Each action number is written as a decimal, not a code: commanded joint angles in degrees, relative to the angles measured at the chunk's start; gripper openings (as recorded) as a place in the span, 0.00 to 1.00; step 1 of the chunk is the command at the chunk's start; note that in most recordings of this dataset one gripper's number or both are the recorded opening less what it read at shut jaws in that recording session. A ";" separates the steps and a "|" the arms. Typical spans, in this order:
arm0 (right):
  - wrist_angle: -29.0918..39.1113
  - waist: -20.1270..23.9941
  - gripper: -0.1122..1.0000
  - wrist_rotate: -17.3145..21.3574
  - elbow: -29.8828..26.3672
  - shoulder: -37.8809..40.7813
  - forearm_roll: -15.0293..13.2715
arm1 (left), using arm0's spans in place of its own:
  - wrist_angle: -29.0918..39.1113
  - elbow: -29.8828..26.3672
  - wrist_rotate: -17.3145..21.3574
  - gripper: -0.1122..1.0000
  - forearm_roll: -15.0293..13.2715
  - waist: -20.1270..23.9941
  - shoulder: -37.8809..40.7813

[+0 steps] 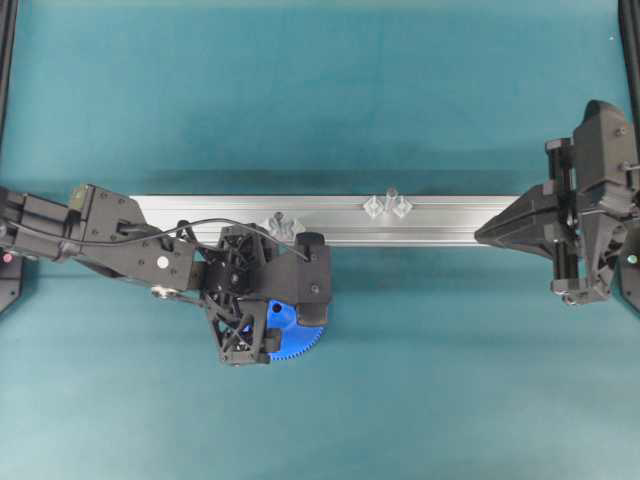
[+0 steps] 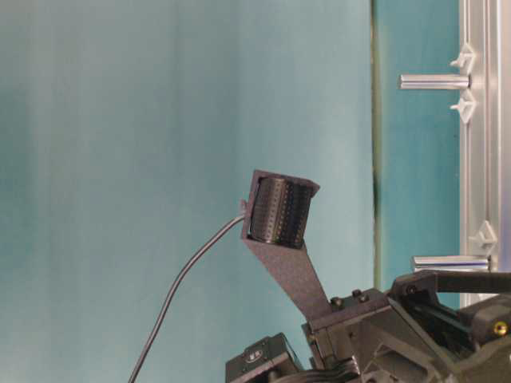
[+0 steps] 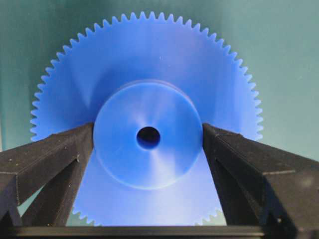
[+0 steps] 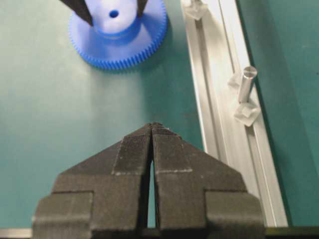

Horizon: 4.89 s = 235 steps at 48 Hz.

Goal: Find the location of the shaft and insert the large gear.
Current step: 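Close the left gripper on the blue gear hub and grip it, then lift the blue gear and carry it over the rail toward the right shaft, then align the gear's center hole above the right metal shaft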

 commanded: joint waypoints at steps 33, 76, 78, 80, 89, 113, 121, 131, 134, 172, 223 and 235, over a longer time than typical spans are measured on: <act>-0.53 -0.09 0.12 0.44 0.44 -1.41 0.00 | 4.39 -1.58 0.18 0.75 0.26 0.18 0.00; -0.53 -0.79 0.12 0.53 3.43 -9.93 -0.44 | 17.75 -21.01 17.93 0.75 0.26 6.24 -6.24; -0.53 -0.79 0.12 0.53 3.60 -10.46 -0.44 | 17.75 -21.88 19.34 0.75 0.35 7.29 -5.98; -0.44 -0.88 0.12 0.53 3.78 -11.16 -0.44 | 17.67 -22.68 20.74 0.75 0.35 8.17 -5.98; -0.09 -0.97 0.12 0.62 4.83 -14.24 -0.44 | 17.05 -25.66 26.02 0.75 0.35 10.81 -2.99; 0.62 -1.58 0.12 0.62 5.45 -15.38 -0.44 | 15.64 -36.12 29.09 0.75 0.53 12.39 8.17; 0.53 -1.58 0.12 0.62 5.80 -16.26 -0.44 | 15.64 -36.47 29.36 0.75 0.53 13.18 9.49; 0.62 -2.11 0.12 0.62 5.89 -16.96 -0.44 | 15.73 -36.47 29.36 0.75 0.53 13.80 10.55; 0.53 -2.29 0.12 0.62 5.89 -16.96 -0.44 | 16.00 -36.47 29.44 0.75 0.53 13.97 10.72; 0.62 -2.55 0.12 0.62 5.89 -17.14 -0.44 | 22.76 -37.00 29.53 0.75 0.70 17.14 10.28; 0.62 -2.55 0.12 0.62 5.71 -17.14 -0.44 | 22.85 -37.53 26.02 0.75 0.70 16.08 10.63; 0.62 -2.55 0.12 0.62 5.63 -17.14 -0.44 | 22.24 -37.88 26.10 0.84 0.70 15.03 10.63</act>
